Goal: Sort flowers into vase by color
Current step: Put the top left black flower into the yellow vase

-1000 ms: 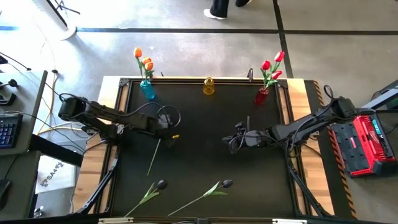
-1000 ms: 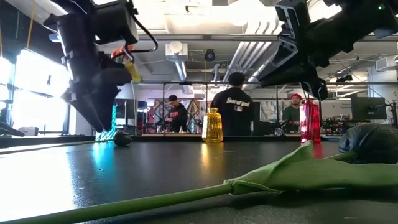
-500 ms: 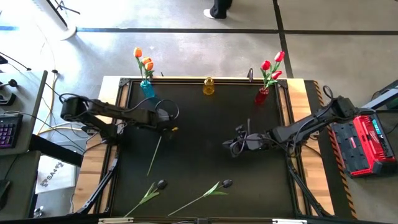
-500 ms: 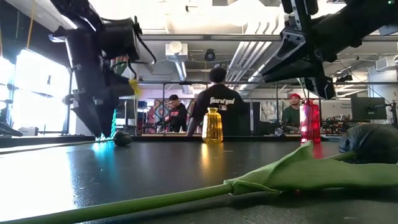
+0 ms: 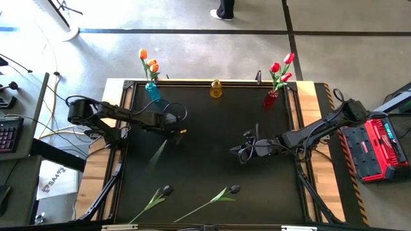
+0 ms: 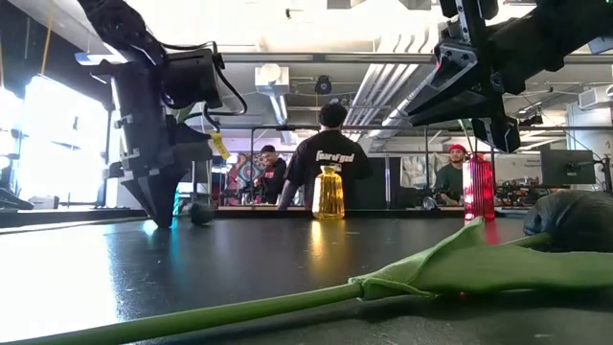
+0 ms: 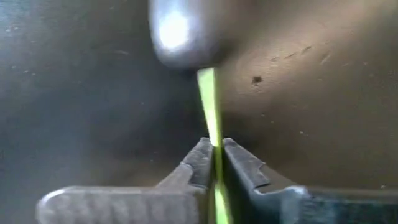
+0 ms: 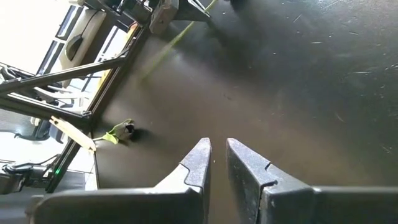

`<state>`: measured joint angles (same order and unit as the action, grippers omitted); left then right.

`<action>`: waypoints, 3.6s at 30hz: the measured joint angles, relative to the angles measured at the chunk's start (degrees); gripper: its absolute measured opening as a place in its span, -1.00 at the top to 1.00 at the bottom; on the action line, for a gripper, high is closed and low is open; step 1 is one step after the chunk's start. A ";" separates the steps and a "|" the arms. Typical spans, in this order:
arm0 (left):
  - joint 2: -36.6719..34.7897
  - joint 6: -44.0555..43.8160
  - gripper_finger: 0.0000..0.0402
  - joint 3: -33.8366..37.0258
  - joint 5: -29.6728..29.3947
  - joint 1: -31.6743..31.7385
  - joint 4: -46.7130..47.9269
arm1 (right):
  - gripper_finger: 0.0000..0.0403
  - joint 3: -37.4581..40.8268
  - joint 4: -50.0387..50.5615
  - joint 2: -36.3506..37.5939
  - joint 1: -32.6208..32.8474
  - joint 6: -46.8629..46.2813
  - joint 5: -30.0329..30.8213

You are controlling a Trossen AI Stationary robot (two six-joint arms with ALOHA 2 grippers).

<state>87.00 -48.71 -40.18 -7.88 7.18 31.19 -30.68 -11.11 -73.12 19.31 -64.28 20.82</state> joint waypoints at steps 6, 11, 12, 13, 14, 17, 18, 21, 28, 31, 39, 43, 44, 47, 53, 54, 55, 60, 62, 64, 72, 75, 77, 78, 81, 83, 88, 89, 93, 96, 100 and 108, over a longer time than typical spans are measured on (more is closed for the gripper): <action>-0.28 0.90 0.97 -1.89 3.99 -0.12 0.45 | 0.81 0.00 0.17 0.00 -0.02 0.25 0.00; -0.30 1.47 0.99 -4.91 5.99 -1.23 0.30 | 0.81 0.00 0.34 0.00 -0.02 0.84 0.02; -0.30 1.45 0.99 -5.64 5.99 -1.38 0.26 | 0.81 0.00 0.50 0.00 -0.02 0.90 0.02; -0.30 1.46 0.99 -6.33 5.99 -1.40 0.08 | 0.81 0.00 0.72 0.00 -0.02 0.89 0.02; -0.33 1.66 0.99 -7.02 6.05 -1.41 -0.31 | 0.81 0.00 0.88 0.00 -0.02 0.91 0.02; -0.33 3.26 1.00 -9.39 6.75 -1.40 -3.61 | 0.81 0.00 1.00 0.00 -0.02 0.89 0.02; -0.35 3.96 1.00 -10.29 7.20 -1.40 -5.39 | 0.81 0.00 1.00 0.00 -0.02 0.85 0.02; -0.38 6.93 1.00 -12.91 8.70 -0.73 -12.38 | 0.81 0.00 0.99 0.00 -0.02 0.10 0.02; -0.39 16.36 1.00 -18.95 9.48 3.14 -24.40 | 0.81 0.00 0.33 0.00 -0.02 -0.23 -0.35; -0.44 19.92 1.00 -20.11 9.46 5.68 -29.20 | 0.81 0.00 -0.55 0.00 -0.02 -0.28 -0.35; -0.44 31.65 1.00 -20.35 12.79 9.77 -49.81 | 0.81 0.00 -1.50 0.02 -0.02 -3.72 1.69; -0.23 41.10 1.00 -20.35 12.95 10.38 -56.97 | 0.81 0.00 -2.87 0.02 1.25 -6.88 4.85; 0.13 42.53 1.00 -20.38 13.02 10.57 -58.60 | 0.81 0.00 -2.63 0.02 1.76 -8.66 6.64; 1.88 43.26 1.00 -20.40 15.00 11.84 -62.17 | 0.81 0.00 -1.29 0.02 2.90 -13.46 12.25; 6.82 41.15 1.00 -20.37 20.16 15.20 -70.96 | 0.81 0.00 -0.74 0.02 3.16 -14.98 15.39; 7.18 40.51 1.00 -20.36 20.75 15.79 -72.48 | 0.81 0.00 -0.73 0.02 3.00 -14.98 15.39; 7.52 40.31 1.00 -20.36 21.27 16.37 -74.09 | 0.81 0.00 -0.75 0.02 2.83 -14.98 15.39; 7.78 40.29 1.00 -20.37 26.14 19.63 -76.08 | 0.81 0.00 -0.69 0.02 1.01 -14.79 15.63; 7.78 40.22 1.00 -20.37 26.90 20.97 -76.09 | 0.81 0.00 -0.69 0.02 -0.03 -14.41 15.63; 7.78 40.60 1.00 -20.37 26.90 22.34 -76.12 | 0.81 0.00 -0.73 0.02 -1.02 -14.19 15.56; 10.45 42.97 1.00 -20.37 31.16 26.18 -78.44 | 0.81 0.00 -2.69 0.02 -3.57 -13.08 13.11; 12.60 42.91 1.00 -20.35 32.91 26.25 -80.08 | 0.81 0.00 -3.93 0.02 -3.96 -12.84 13.09; 13.59 42.94 1.00 -20.35 33.03 26.23 -82.64 | 0.81 0.00 -4.59 0.02 -3.96 -12.82 13.29; 14.02 42.93 1.00 -20.35 33.05 26.23 -83.99 | 0.81 0.00 -4.88 0.02 -3.96 -12.85 13.58; 15.05 42.94 1.00 -20.35 33.02 26.23 -87.35 | 0.81 0.00 -5.27 0.02 -3.96 -12.98 13.64; 15.46 43.44 1.00 -20.35 32.96 26.23 -88.87 | 0.81 0.00 -5.46 0.02 -3.96 -13.05 13.98; 17.30 45.81 1.00 -20.37 32.84 26.23 -89.41 | 0.81 0.00 -5.71 0.02 -3.93 -13.04 16.24; 17.87 45.84 1.00 -20.37 32.83 26.23 -89.71 | 0.81 0.00 -5.69 0.02 -3.96 -13.04 16.41; 19.17 45.41 1.00 -20.37 32.71 26.45 -92.07 | 0.81 0.00 -5.76 0.02 -3.96 -13.04 17.31; 19.43 46.17 1.00 -20.39 31.13 26.58 -92.94 | 0.81 0.00 -5.91 0.02 -3.96 -13.04 17.31; 19.27 46.84 1.00 -22.79 29.65 27.11 -92.90 | 0.81 0.00 -6.21 0.02 -3.96 -13.04 17.05; 19.13 49.79 1.00 -29.46 29.57 27.86 -87.83 | 0.81 0.00 -7.28 0.02 -3.91 -13.04 16.73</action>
<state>106.13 1.08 -69.64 21.69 35.04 -56.64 -30.68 -18.38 -73.10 15.40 -77.32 37.55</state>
